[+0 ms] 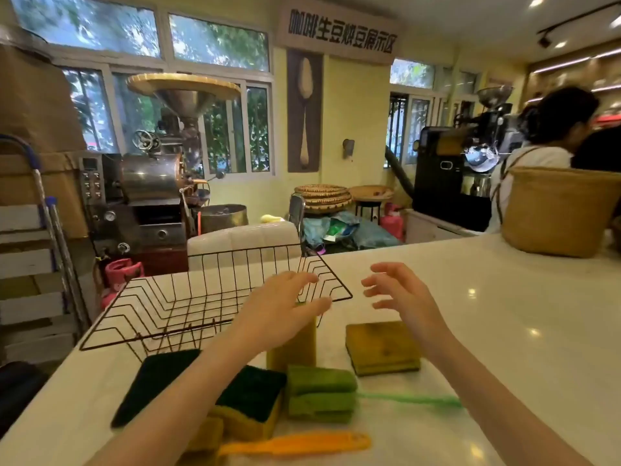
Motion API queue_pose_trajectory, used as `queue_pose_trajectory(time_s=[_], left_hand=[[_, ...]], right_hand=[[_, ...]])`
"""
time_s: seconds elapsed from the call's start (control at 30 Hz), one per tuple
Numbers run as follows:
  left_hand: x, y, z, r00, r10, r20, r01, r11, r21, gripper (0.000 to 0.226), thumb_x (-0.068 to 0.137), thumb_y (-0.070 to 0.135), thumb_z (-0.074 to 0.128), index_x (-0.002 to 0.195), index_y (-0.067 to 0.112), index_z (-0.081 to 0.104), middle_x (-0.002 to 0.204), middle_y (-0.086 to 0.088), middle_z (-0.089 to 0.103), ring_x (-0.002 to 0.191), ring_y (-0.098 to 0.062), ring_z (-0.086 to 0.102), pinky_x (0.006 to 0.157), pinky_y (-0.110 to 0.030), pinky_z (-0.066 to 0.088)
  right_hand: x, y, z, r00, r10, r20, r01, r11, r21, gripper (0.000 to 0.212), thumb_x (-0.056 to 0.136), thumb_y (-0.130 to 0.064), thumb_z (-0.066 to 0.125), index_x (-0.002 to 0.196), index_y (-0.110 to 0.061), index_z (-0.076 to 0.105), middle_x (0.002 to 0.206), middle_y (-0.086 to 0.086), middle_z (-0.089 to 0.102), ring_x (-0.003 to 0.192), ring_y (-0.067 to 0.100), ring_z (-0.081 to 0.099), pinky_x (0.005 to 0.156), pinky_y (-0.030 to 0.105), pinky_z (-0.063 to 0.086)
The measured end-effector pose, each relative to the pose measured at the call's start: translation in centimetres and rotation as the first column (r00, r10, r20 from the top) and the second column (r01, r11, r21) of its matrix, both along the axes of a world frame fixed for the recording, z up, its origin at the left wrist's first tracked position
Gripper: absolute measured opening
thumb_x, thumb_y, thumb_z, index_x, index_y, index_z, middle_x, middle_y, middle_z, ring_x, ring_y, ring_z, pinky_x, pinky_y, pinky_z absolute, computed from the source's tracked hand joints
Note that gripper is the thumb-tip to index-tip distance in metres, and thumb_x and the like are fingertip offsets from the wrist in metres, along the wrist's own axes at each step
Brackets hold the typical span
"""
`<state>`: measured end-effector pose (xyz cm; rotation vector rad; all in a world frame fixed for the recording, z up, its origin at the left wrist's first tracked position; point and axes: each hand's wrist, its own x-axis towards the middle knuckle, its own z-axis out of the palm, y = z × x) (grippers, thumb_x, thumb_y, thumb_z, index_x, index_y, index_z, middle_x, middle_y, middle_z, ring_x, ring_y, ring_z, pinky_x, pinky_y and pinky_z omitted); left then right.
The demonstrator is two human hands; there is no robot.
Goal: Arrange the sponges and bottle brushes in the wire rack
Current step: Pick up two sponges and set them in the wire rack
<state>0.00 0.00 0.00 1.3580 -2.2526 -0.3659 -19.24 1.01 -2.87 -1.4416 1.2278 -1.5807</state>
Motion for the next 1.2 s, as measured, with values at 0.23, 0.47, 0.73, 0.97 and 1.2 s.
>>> queue_pose_trajectory(time_s=[0.23, 0.47, 0.73, 0.97, 1.2], left_hand=[[0.1, -0.2, -3.0, 0.962, 0.008, 0.273, 0.018, 0.995, -0.093, 0.059, 0.082, 0.055, 0.044, 0.135, 0.032, 0.031, 0.141, 0.005, 0.039, 0.126, -0.016, 0.038, 0.104, -0.036, 0.032], [0.3, -0.6, -4.5, 0.942, 0.026, 0.335, 0.048, 0.976, -0.21, 0.063, 0.085, 0.044, 0.046, 0.14, 0.031, 0.018, 0.149, 0.004, 0.028, 0.136, -0.018, 0.026, 0.113, -0.037, 0.018], [0.8, -1.0, -4.4, 0.945, -0.004, 0.328, 0.074, 0.977, -0.2, 0.064, 0.086, 0.038, 0.046, 0.141, 0.03, 0.015, 0.151, 0.006, 0.025, 0.137, -0.015, 0.024, 0.113, -0.035, 0.017], [0.8, -0.8, -4.4, 0.946, -0.013, 0.325, 0.081, 0.977, -0.197, 0.063, 0.088, 0.036, 0.042, 0.142, 0.03, 0.01, 0.153, 0.007, 0.021, 0.139, -0.014, 0.021, 0.114, -0.033, 0.014], [1.0, -0.5, -3.8, 0.944, -0.055, 0.325, 0.12, 0.976, -0.184, 0.058, 0.092, 0.024, 0.039, 0.142, 0.03, 0.011, 0.153, 0.007, 0.019, 0.14, -0.014, 0.018, 0.114, -0.033, 0.014]], right_hand=[[-1.9, -0.4, -4.3, 0.681, -0.062, -0.73, 0.041, 0.998, -0.047, 0.031, 0.078, -0.048, 0.05, 0.102, -0.031, 0.058, 0.119, -0.006, 0.054, 0.112, 0.011, 0.045, 0.094, 0.026, 0.034], [-1.7, -1.1, -4.9, 0.498, 0.103, -0.861, 0.017, 0.992, 0.128, 0.067, 0.061, -0.068, 0.047, 0.116, -0.031, 0.049, 0.12, -0.006, 0.056, 0.101, 0.011, 0.047, 0.093, 0.033, 0.039], [-2.1, -1.6, -5.1, 0.436, 0.116, -0.892, -0.019, 0.993, 0.12, 0.068, 0.063, -0.048, 0.073, 0.122, -0.031, 0.043, 0.123, -0.005, 0.055, 0.107, 0.018, 0.05, 0.092, 0.033, 0.04], [-2.5, -0.8, -2.9, 0.937, 0.012, -0.348, 0.058, 0.98, 0.19, 0.022, 0.079, -0.045, 0.058, 0.095, -0.03, 0.057, 0.095, -0.001, 0.063, 0.092, 0.022, 0.061, 0.08, 0.032, 0.049], [-2.6, -2.1, -4.5, 0.981, -0.109, 0.159, -0.004, 0.812, 0.584, 0.038, 0.084, -0.048, 0.047, 0.097, -0.016, 0.062, 0.094, 0.013, 0.069, 0.088, 0.03, 0.065, 0.08, 0.038, 0.051]])
